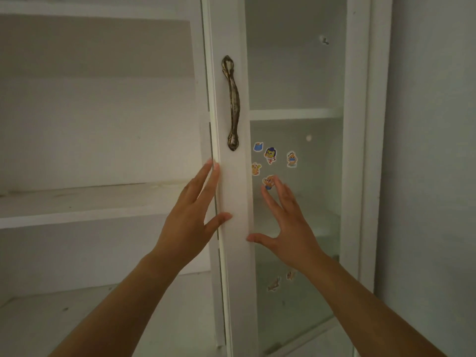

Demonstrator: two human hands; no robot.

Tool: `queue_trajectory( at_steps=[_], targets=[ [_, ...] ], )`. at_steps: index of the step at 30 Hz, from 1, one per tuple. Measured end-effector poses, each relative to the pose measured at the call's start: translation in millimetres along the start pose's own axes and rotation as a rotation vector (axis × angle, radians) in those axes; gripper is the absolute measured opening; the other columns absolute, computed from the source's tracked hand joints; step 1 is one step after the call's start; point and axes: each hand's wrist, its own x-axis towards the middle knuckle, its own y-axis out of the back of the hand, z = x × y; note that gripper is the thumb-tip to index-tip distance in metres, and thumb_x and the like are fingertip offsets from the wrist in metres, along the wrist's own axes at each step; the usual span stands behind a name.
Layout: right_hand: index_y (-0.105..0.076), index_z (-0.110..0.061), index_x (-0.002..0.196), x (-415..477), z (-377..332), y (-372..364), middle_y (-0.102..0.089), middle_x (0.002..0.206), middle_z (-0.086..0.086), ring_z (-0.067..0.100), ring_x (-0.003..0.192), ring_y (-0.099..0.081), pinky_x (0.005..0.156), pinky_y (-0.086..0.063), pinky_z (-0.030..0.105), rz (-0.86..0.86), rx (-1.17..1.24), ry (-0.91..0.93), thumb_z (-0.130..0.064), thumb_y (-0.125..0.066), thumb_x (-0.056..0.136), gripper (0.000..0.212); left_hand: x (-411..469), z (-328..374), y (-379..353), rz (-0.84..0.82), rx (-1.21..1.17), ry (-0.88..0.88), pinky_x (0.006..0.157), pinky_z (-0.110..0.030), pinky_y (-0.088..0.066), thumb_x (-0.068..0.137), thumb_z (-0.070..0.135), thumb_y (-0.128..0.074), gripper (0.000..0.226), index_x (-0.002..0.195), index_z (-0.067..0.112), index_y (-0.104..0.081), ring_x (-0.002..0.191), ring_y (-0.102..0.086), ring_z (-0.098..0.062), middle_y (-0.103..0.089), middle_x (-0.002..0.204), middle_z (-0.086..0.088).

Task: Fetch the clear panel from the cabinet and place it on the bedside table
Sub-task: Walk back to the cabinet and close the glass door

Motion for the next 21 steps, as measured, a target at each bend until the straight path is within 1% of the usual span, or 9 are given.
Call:
queue_trajectory(
  at_steps=[2,5,8,10,12,14,16,20,21],
  targets=[
    [0.002,-0.039,0.142,5,2,-7,0.022,0.152,-0.013,0.010,0.140,0.020,0.115,-0.012,0.042,-0.006,-0.016,0.000,-0.062,-0.060,0.072,0.097,4,-10,-2,-0.021,0.047,-0.038,0.106,-0.030,-0.009,0.076,0.049,-0.046,0.086,0.141,0.030,0.007,0.136,0.000,-0.003,0.006,0.150,0.014],
    [0.008,-0.043,0.139,14,4,-19,0.025,0.151,-0.014,0.010,0.138,0.023,0.113,-0.010,0.040,0.002,-0.044,-0.007,-0.062,-0.059,0.073,0.096,10,-23,-6,-0.037,0.105,-0.033,0.108,-0.034,-0.010,0.078,0.047,-0.045,0.085,0.142,0.022,0.005,0.140,0.000,-0.011,0.005,0.152,0.009],
    [0.015,-0.046,0.137,21,9,-28,0.027,0.150,-0.012,0.012,0.138,0.025,0.112,-0.011,0.040,0.018,-0.098,-0.015,-0.065,-0.056,0.073,0.097,16,-31,-11,-0.042,0.171,-0.044,0.108,-0.037,-0.011,0.081,0.042,-0.055,0.088,0.142,0.018,0.004,0.140,-0.002,-0.015,0.005,0.152,0.006],
    [0.019,-0.051,0.135,26,10,-34,0.029,0.150,-0.011,0.014,0.138,0.026,0.112,-0.014,0.044,0.021,-0.127,-0.017,-0.065,-0.056,0.074,0.098,21,-37,-15,-0.056,0.183,-0.039,0.108,-0.036,-0.009,0.082,0.038,-0.059,0.089,0.140,0.019,0.006,0.139,0.000,-0.012,0.009,0.151,0.008],
    [0.023,-0.056,0.130,31,10,-39,0.032,0.149,-0.010,0.020,0.138,0.026,0.111,-0.016,0.050,-0.001,-0.174,-0.024,-0.065,-0.056,0.074,0.098,26,-43,-19,-0.083,0.180,-0.021,0.108,-0.030,-0.007,0.083,0.041,-0.055,0.088,0.138,0.023,0.012,0.138,0.005,-0.010,0.017,0.148,0.012],
    [0.022,-0.058,0.129,35,10,-44,0.033,0.147,-0.009,0.026,0.138,0.026,0.112,-0.017,0.057,-0.011,-0.210,-0.022,-0.065,-0.055,0.074,0.095,30,-49,-23,-0.095,0.177,-0.008,0.107,-0.027,-0.007,0.082,0.047,-0.048,0.086,0.136,0.026,0.016,0.138,0.007,-0.008,0.023,0.145,0.015],
    [0.019,-0.058,0.131,38,12,-50,0.033,0.147,-0.008,0.029,0.138,0.025,0.110,-0.017,0.061,-0.008,-0.227,-0.026,-0.066,-0.052,0.074,0.091,32,-54,-26,-0.094,0.168,-0.003,0.107,-0.028,-0.008,0.078,0.053,-0.040,0.084,0.136,0.026,0.015,0.136,0.008,-0.007,0.024,0.143,0.015],
    [0.016,-0.056,0.133,39,15,-55,0.033,0.147,-0.007,0.027,0.137,0.027,0.109,-0.018,0.062,0.007,-0.238,-0.024,-0.068,-0.044,0.073,0.085,33,-64,-32,-0.073,0.145,-0.020,0.107,-0.033,-0.012,0.076,0.054,-0.038,0.084,0.139,0.023,0.008,0.137,-0.001,-0.009,0.012,0.147,0.013],
    [0.015,-0.056,0.133,40,16,-56,0.033,0.148,-0.007,0.027,0.137,0.027,0.109,-0.018,0.062,0.011,-0.238,-0.023,-0.068,-0.043,0.073,0.085,33,-65,-33,-0.069,0.145,-0.022,0.107,-0.033,-0.012,0.076,0.054,-0.038,0.084,0.139,0.023,0.008,0.137,-0.001,-0.009,0.012,0.147,0.014]
  ],
)
